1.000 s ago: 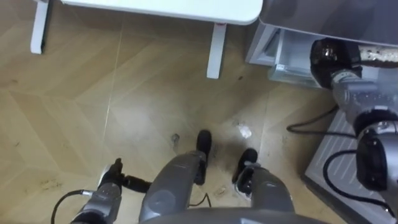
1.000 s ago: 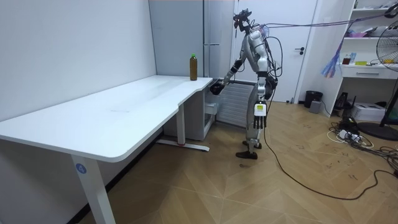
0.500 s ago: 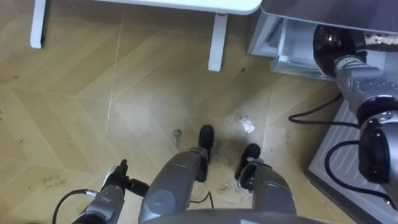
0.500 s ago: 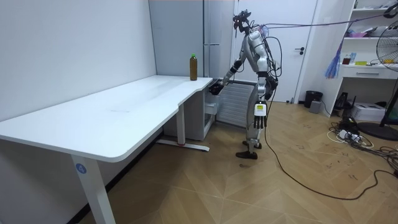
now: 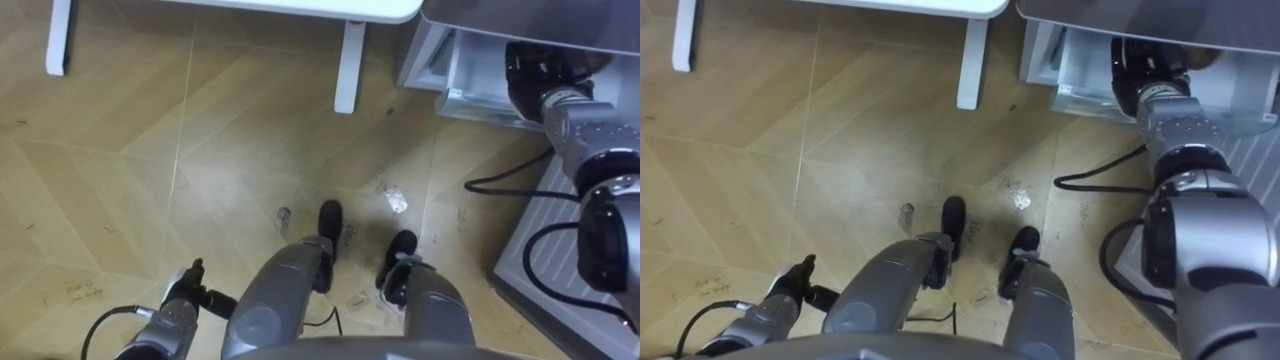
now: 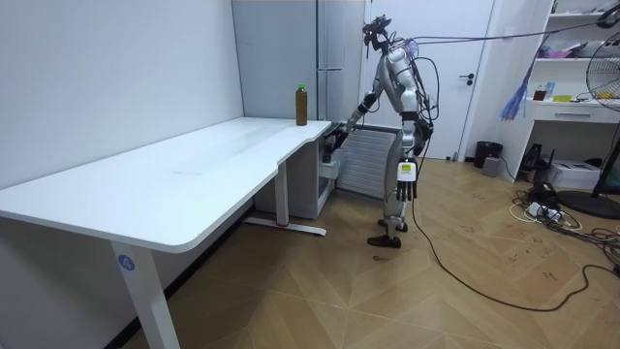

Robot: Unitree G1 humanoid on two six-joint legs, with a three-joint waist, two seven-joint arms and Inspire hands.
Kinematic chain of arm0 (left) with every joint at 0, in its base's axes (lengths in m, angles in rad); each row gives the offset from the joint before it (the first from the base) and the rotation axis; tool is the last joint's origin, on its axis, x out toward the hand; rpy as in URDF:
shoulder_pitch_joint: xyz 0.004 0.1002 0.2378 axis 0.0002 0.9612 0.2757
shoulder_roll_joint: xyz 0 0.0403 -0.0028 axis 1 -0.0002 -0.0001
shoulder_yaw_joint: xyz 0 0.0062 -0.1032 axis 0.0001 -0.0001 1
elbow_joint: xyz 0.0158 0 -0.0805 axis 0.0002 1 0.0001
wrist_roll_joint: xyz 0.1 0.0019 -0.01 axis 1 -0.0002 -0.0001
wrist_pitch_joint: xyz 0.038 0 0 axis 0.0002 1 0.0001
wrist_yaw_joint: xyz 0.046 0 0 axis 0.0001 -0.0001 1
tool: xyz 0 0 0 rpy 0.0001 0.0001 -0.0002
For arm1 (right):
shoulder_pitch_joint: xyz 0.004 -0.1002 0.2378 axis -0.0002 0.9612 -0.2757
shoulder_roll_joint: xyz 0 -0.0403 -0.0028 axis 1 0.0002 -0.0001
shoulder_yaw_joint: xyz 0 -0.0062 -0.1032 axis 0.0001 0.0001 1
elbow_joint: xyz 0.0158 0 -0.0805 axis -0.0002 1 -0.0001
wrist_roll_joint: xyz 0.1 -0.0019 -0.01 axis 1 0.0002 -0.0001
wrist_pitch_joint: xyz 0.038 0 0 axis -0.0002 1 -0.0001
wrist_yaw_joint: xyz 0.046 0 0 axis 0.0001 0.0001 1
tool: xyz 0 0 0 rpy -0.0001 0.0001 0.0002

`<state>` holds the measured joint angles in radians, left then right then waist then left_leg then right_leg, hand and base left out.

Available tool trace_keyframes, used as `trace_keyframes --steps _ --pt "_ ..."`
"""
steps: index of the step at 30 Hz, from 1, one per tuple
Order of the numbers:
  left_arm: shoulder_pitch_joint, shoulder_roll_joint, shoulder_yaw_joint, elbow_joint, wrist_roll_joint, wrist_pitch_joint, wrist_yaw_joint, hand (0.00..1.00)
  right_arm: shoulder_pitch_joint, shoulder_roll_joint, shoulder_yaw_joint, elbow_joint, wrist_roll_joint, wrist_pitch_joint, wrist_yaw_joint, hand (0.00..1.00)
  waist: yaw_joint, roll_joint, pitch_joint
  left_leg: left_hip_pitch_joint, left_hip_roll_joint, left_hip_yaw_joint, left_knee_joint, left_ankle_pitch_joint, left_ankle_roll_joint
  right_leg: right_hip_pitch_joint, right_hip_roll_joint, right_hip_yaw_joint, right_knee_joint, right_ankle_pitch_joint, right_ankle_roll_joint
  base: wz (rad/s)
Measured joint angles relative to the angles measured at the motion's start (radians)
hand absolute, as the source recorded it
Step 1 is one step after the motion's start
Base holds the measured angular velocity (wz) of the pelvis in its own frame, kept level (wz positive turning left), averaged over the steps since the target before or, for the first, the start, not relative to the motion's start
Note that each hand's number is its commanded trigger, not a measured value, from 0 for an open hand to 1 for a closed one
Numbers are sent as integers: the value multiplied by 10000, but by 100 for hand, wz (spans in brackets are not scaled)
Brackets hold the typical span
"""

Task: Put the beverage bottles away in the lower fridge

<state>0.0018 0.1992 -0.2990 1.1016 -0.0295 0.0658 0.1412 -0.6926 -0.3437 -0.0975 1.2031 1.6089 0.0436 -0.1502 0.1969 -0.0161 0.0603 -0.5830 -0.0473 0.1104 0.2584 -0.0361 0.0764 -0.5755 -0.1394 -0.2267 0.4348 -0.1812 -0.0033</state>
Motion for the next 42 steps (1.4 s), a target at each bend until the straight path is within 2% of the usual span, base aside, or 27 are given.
trace_keyframes --steps 7,22,28,34,37,42 --pt "122 125 -8 -8 20 62 -196 0 8 -19 7 23 -205 -20 43 0 -3 0 0 0 -3 -5 15 9 6 1 -7 -20 37 -2 -1 0" --pt "191 131 -7 -22 26 155 -448 0 24 -21 -3 49 -360 -16 206 0 -4 5 -3 19 -17 -3 166 14 15 3 -9 -28 259 -38 -10 0" --pt "192 169 107 -27 25 153 -456 0 132 -28 -1 636 -847 -14 382 0 5 33 -17 299 57 -46 231 11 17 575 105 -246 -84 -34 -16 12" --pt "373 205 222 -4 9 161 -438 0 587 -37 211 1118 -869 13 1096 0 59 85 -27 816 169 -138 138 -9 -15 1330 299 -400 -601 91 -28 3" --pt "413 190 225 -11 11 227 -444 0 898 -43 339 1305 -1201 18 1427 0 34 168 -62 1104 197 -225 132 -39 -55 1750 355 -520 -823 116 -37 9" --pt "499 154 449 -16 34 244 -461 0 1492 -11 361 1457 -2469 39 2044 0 8 392 -178 1690 195 -343 63 -94 -108 2461 409 -614 -1089 117 -36 3"
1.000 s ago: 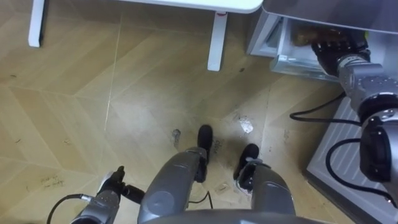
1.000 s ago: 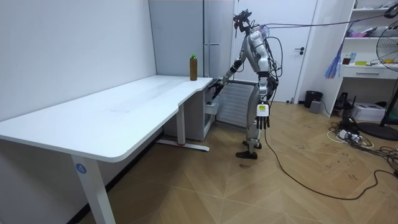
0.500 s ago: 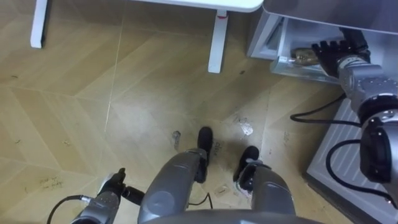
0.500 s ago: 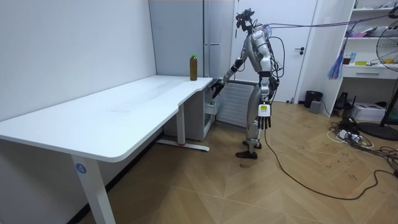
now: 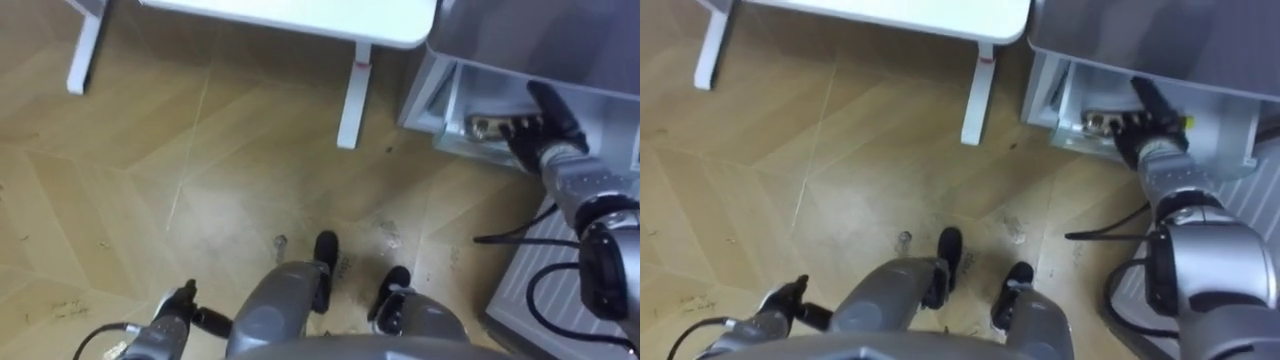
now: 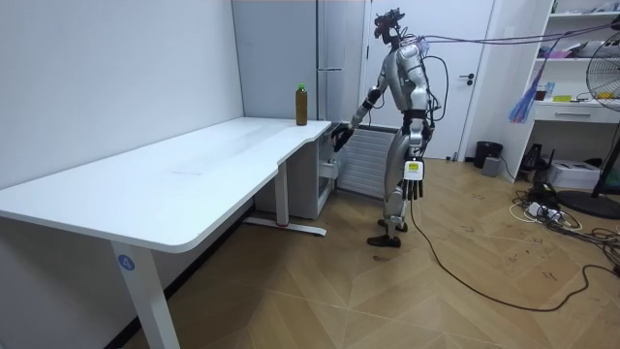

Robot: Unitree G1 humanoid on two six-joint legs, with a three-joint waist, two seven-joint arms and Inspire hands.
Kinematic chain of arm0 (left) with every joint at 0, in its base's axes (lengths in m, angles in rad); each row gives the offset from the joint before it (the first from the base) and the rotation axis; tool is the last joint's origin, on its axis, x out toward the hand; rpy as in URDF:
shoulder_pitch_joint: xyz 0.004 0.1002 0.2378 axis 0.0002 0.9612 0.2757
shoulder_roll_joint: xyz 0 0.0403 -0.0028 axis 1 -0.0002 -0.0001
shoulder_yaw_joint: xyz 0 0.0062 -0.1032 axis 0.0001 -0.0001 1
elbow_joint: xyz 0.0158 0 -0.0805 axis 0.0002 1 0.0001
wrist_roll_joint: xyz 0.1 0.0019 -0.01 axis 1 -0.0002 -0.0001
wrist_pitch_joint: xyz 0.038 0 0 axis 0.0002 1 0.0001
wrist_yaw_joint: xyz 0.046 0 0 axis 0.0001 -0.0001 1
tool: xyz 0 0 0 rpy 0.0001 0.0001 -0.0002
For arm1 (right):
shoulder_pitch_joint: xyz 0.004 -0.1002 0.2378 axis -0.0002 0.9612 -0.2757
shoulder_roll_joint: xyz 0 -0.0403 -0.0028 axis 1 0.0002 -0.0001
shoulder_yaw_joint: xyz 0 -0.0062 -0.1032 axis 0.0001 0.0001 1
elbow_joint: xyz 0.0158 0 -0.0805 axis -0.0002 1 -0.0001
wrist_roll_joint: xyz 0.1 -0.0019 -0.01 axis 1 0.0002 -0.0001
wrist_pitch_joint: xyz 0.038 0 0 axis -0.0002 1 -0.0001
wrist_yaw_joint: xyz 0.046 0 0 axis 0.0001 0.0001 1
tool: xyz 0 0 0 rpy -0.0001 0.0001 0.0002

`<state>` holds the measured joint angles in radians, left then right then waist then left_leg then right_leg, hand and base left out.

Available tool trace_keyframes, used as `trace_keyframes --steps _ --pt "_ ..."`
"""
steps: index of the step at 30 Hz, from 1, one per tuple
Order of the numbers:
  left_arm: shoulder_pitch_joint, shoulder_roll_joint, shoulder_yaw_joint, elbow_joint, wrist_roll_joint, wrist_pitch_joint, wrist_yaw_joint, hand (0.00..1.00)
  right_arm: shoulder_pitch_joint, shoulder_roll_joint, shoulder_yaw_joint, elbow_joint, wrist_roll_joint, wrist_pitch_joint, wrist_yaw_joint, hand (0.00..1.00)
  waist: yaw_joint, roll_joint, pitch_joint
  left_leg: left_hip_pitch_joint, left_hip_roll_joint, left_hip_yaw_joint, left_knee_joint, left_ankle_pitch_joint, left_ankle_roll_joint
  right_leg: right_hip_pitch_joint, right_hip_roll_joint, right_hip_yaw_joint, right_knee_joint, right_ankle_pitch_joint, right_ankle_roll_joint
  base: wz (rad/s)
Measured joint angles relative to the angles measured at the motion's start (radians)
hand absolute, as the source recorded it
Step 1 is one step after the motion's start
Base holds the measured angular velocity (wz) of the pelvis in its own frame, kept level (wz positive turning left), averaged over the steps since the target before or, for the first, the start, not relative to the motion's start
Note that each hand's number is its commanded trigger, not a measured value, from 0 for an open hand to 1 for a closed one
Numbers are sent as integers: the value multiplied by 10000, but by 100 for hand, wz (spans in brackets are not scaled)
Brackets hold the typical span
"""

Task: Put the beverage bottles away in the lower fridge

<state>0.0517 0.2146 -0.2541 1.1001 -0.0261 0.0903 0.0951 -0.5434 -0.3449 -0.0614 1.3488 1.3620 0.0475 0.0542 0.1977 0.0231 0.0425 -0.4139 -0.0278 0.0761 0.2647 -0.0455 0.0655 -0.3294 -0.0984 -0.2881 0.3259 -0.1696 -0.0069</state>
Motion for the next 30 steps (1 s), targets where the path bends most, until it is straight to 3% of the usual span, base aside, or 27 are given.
trace_keyframes --steps 7,9,14,17,20,24,30 --pt "30 -54 608 -24 -28 -302 34 0 871 39 622 -270 -935 -38 544 0 -127 1 -43 791 -2 7 -140 -84 -80 869 127 -9 -362 33 -9 0" --pt "168 -53 819 -86 -22 -380 43 0 1165 50 764 -301 -1311 -48 744 0 -286 -17 -142 1001 -4 -93 -154 -124 -104 1205 161 -133 -577 54 -2 12" --pt "637 -33 1447 -135 28 -484 80 0 2338 432 992 -312 -2567 -49 1359 0 -577 -307 -371 1935 1 -132 -492 -256 -203 2197 282 -153 -1153 65 10 0" --pt "971 -43 1630 -198 467 -509 91 0 3276 707 1324 -290 -3438 -19 1535 0 -654 -399 -418 2457 3 -121 -597 -405 -250 2845 335 -208 -1521 58 35 0" --pt "1166 -67 1639 -253 1130 -508 101 0 3881 821 1578 -222 -4228 103 1787 0 -847 -403 -410 2739 -2 -88 -585 -554 -264 3218 349 -196 -1593 25 78 -1" --pt "1422 -82 1783 -551 1621 -470 96 0 4058 894 1575 -144 -5016 204 1901 0 -1077 -404 -358 2946 -13 -23 -600 -640 -254 3520 348 -190 -1758 22 105 -3" --pt "1186 -79 1825 -611 1954 -463 96 0 4191 954 1829 -168 -6164 187 1912 0 -1159 -461 -309 3277 -37 -72 -597 -841 -250 3857 344 -154 -1914 -42 193 -1"
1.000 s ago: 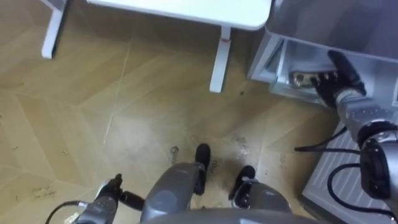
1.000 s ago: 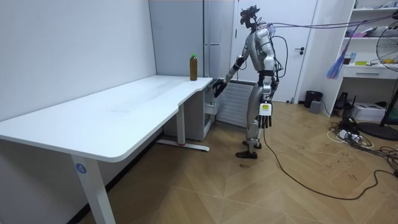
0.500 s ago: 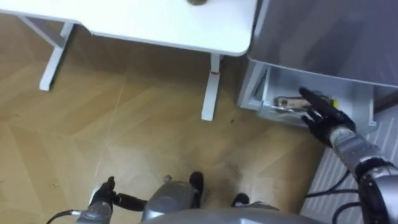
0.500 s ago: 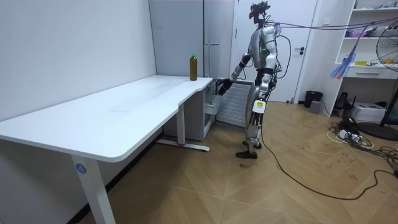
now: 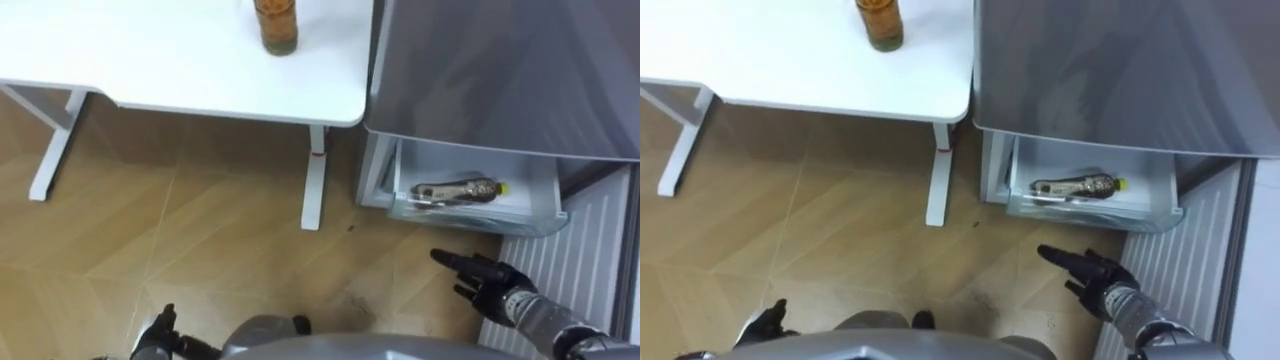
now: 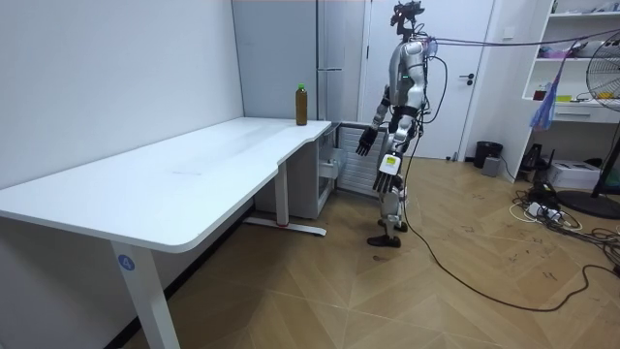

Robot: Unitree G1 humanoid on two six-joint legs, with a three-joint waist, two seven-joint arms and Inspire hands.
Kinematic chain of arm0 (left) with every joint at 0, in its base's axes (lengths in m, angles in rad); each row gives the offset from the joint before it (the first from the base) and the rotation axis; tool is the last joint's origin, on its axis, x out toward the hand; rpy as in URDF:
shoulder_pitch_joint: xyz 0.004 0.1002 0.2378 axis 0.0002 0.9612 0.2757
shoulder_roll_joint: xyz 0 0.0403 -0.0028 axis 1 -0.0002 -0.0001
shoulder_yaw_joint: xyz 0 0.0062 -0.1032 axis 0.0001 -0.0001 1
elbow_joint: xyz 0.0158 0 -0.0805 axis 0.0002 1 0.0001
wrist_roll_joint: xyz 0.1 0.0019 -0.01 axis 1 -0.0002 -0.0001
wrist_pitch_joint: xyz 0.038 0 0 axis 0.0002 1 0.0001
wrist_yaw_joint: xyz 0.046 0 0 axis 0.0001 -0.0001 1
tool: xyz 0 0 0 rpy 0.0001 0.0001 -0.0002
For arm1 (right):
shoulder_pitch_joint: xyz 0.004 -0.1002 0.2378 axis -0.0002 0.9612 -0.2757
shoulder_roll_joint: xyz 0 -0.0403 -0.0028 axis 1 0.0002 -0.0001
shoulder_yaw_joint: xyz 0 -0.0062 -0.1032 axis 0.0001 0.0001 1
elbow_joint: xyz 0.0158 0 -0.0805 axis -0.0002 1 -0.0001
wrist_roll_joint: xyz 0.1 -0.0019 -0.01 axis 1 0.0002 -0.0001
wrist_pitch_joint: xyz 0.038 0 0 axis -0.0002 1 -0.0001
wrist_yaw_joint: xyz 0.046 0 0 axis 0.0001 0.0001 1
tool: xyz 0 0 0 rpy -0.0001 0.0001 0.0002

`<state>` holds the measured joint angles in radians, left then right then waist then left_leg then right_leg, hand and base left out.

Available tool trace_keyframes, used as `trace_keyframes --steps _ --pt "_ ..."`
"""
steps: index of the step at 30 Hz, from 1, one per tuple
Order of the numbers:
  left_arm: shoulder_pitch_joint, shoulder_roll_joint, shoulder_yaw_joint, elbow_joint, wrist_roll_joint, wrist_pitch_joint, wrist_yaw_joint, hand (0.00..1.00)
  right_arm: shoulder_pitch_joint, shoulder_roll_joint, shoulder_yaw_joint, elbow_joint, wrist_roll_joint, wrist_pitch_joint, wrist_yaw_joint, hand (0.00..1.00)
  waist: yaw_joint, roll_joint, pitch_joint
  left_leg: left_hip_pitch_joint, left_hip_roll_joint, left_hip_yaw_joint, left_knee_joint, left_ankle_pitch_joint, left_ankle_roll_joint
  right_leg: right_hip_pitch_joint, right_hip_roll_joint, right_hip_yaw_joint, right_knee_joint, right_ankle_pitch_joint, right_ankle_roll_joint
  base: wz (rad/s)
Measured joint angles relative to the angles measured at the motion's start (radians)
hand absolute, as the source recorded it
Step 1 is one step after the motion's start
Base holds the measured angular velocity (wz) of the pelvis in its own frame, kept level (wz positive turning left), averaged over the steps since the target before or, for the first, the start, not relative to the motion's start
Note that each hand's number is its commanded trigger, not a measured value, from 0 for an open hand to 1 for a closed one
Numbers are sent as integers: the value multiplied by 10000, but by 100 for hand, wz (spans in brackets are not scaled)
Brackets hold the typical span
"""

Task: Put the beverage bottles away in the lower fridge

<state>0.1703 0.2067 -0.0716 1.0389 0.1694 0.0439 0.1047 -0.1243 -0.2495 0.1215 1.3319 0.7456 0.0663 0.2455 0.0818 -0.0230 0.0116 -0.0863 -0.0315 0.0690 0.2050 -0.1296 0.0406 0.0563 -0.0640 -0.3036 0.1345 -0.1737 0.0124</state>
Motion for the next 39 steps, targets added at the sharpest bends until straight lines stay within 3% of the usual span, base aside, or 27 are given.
trace_keyframes --steps 5,12,15,17,21,23,27,39 --pt "23 -71 149 -9 -8 3 -119 0 363 132 89 8 -733 0 -12 0 -67 -82 75 309 -17 3 -3 -156 -16 368 -2 46 -19 -31 49 0" --pt "-26 -267 757 100 -83 12 -298 0 957 325 68 34 -1449 107 -44 0 -314 -2 63 467 5 -205 260 -454 -11 746 57 80 -2 -42 69 5" --pt "11 -409 1100 112 -30 -20 -292 0 1271 420 31 47 -2028 85 -24 0 -316 2 58 557 -4 -199 313 -454 -9 784 63 342 -1 -42 69 -4" --pt "9 -406 1081 122 -222 -29 -252 0 1549 425 42 41 -2223 88 -60 0 -268 14 29 637 2 -174 253 -464 -5 844 79 582 3 -43 70 -10" --pt "9 -444 1067 132 -1396 -28 -185 0 1636 537 -35 47 -2156 100 -465 0 -400 31 11 625 14 -174 319 -464 -6 838 95 608 1 -44 71 -6" --pt "74 -617 1311 134 -1656 -57 -186 0 1763 601 -642 11 -1810 107 -617 0 -493 66 -50 746 9 -129 317 -463 -5 870 93 698 -8 -53 78 -6" --pt "366 -751 1501 139 -1801 -70 -215 0 1888 614 -778 -4 -2023 107 -821 0 -548 49 -117 924 14 113 309 -463 -3 916 76 964 17 -199 66 -14" --pt "339 -754 1756 507 -2575 -59 -164 0 1913 674 -835 -68 -3293 77 -992 0 -526 -80 -88 1058 4 109 317 -557 -16 1017 89 1054 -7 -225 77 -2"
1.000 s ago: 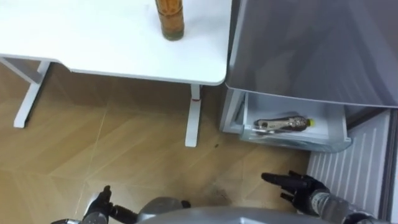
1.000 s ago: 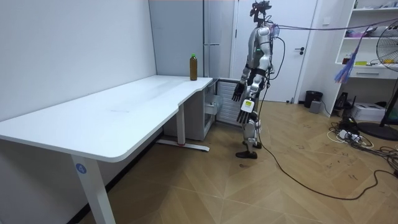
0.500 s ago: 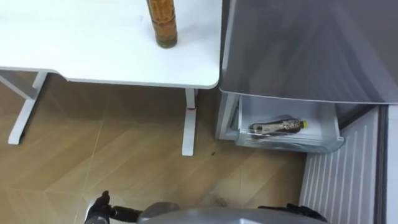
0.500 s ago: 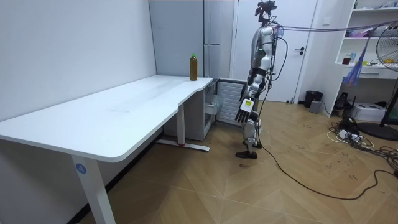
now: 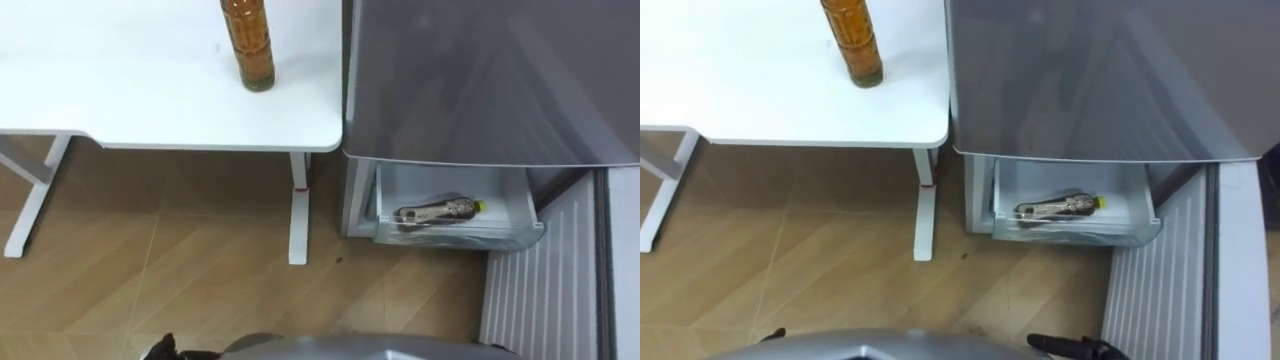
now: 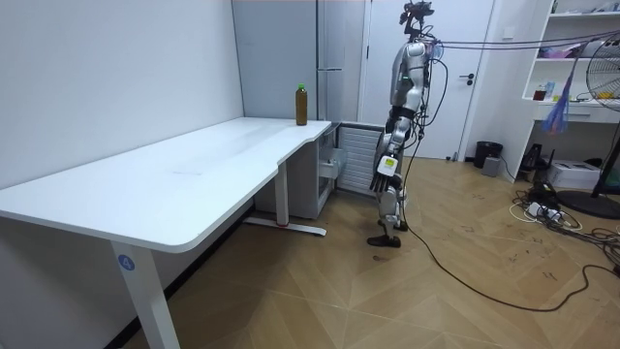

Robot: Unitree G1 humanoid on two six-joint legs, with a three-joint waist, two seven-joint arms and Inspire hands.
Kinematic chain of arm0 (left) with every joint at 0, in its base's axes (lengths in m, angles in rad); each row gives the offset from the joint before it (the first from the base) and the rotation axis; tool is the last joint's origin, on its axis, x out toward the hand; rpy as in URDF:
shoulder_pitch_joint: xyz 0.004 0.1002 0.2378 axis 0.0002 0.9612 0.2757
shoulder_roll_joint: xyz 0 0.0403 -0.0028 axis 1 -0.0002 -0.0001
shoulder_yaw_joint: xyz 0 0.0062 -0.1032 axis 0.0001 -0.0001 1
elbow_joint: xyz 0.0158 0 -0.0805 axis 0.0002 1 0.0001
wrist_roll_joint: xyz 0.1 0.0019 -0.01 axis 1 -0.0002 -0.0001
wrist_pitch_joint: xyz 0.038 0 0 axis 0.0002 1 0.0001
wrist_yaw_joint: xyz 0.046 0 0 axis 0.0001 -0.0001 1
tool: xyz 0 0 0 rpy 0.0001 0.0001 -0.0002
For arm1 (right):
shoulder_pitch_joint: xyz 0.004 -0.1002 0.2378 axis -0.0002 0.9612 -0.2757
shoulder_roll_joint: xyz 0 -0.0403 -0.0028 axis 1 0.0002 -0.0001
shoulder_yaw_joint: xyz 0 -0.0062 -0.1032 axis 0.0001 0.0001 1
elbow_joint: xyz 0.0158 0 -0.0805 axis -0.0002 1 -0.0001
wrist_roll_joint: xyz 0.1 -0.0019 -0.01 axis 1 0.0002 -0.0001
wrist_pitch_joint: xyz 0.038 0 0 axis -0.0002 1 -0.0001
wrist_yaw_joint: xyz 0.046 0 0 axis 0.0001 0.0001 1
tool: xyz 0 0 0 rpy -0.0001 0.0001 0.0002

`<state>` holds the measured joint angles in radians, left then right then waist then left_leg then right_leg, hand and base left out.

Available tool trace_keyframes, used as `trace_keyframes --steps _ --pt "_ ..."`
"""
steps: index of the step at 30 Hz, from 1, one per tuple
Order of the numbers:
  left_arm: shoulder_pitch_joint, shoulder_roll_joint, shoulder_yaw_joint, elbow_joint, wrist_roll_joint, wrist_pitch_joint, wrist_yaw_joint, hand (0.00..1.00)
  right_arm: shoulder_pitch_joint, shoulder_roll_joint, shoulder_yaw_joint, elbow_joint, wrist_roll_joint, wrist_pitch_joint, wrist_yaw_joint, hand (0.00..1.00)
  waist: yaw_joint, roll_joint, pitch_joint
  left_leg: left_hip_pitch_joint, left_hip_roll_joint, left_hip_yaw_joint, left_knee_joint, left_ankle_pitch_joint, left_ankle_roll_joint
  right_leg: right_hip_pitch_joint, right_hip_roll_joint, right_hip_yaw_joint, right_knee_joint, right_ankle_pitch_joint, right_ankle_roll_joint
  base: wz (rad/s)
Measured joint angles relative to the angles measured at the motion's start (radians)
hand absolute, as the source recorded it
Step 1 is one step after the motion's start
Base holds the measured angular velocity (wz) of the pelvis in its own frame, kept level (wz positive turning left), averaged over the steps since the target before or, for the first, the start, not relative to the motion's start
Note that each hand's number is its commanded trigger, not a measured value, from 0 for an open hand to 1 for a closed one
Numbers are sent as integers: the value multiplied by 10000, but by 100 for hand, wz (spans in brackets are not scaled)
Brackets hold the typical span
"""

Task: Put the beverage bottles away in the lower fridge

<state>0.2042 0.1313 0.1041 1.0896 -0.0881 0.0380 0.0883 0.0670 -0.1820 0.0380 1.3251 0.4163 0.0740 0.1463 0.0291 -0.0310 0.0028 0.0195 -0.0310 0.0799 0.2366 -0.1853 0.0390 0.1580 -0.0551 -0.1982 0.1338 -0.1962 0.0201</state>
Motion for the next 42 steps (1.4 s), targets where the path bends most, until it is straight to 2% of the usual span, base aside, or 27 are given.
trace_keyframes --steps 7,12,14,18,21,24,26,29,34,39,40,42 --pt "-249 -3 193 -222 -394 -8 1015 0 -197 47 286 -15 -340 15 -343 0 70 89 -6 -62 2 -26 48 -104 -6 -19 8 -13 -14 -10 9 0" --pt "-466 -65 1271 -1119 -1422 -105 1912 0 -340 96 281 3 -866 -14 -327 0 78 90 23 -36 6 -26 -7 -105 -8 4 13 8 -1 -16 10 -1" --pt "-463 -95 1487 -1710 -1849 -263 2288 0 -353 114 265 -17 -1088 -117 -306 0 84 69 46 15 6 -31 -37 -105 -7 15 10 30 6 -16 10 -4" --pt "-416 -102 1602 -2749 -1936 -519 2995 0 -341 138 229 -108 -1430 -191 -233 0 112 34 62 23 18 -36 -55 -111 -16 -5 26 44 20 -14 8 0" --pt "-417 -107 1679 -3205 -1905 -988 3837 0 -322 149 175 -194 -1693 -305 -200 0 132 35 52 62 25 -49 -127 -119 -24 -1 34 48 39 -13 7 -3" --pt "-354 -197 1671 -4376 -1739 -1079 4708 0 -199 153 181 -202 -1673 -490 -188 0 93 38 30 -21 -3 -244 -78 -118 -24 -38 43 26 38 -7 3 9" --pt "-351 -216 1628 -5246 -1651 -1418 5193 0 -141 160 184 -206 -1664 -593 -215 0 143 77 -66 -65 -4 -291 -9 -118 -25 -75 52 20 39 -4 0 0" --pt "-343 -221 1627 -5998 -1358 -1695 5553 0 72 166 170 -400 -1678 -743 -222 0 273 130 -113 80 -22 -348 -72 -117 -26 25 50 -16 37 -4 0 -7" --pt "-333 -220 1626 -7643 -1364 -1752 5913 0 128 164 197 -483 -1662 -767 -148 0 347 114 -114 117 -81 -611 -146 -112 -27 70 57 16 38 -4 0 -1" --pt "-306 -220 1455 -8969 -1345 -1813 6061 0 127 191 186 -507 -1670 -778 -11 0 340 68 -87 101 -107 -674 -138 -113 -22 80 50 59 31 -4 0 -1" --pt "-306 -216 1386 -9230 -1301 -1827 6047 0 113 212 189 -508 -1678 -778 -10 0 328 48 -46 83 -111 -686 -126 -114 -21 156 50 34 25 -3 -2 0" --pt "-304 -224 1230 -9577 -1148 -1836 5971 0 119 225 186 -501 -1692 -780 -2 0 310 40 -32 81 -113 -675 -120 -117 -17 153 49 40 27 -2 -1 0"
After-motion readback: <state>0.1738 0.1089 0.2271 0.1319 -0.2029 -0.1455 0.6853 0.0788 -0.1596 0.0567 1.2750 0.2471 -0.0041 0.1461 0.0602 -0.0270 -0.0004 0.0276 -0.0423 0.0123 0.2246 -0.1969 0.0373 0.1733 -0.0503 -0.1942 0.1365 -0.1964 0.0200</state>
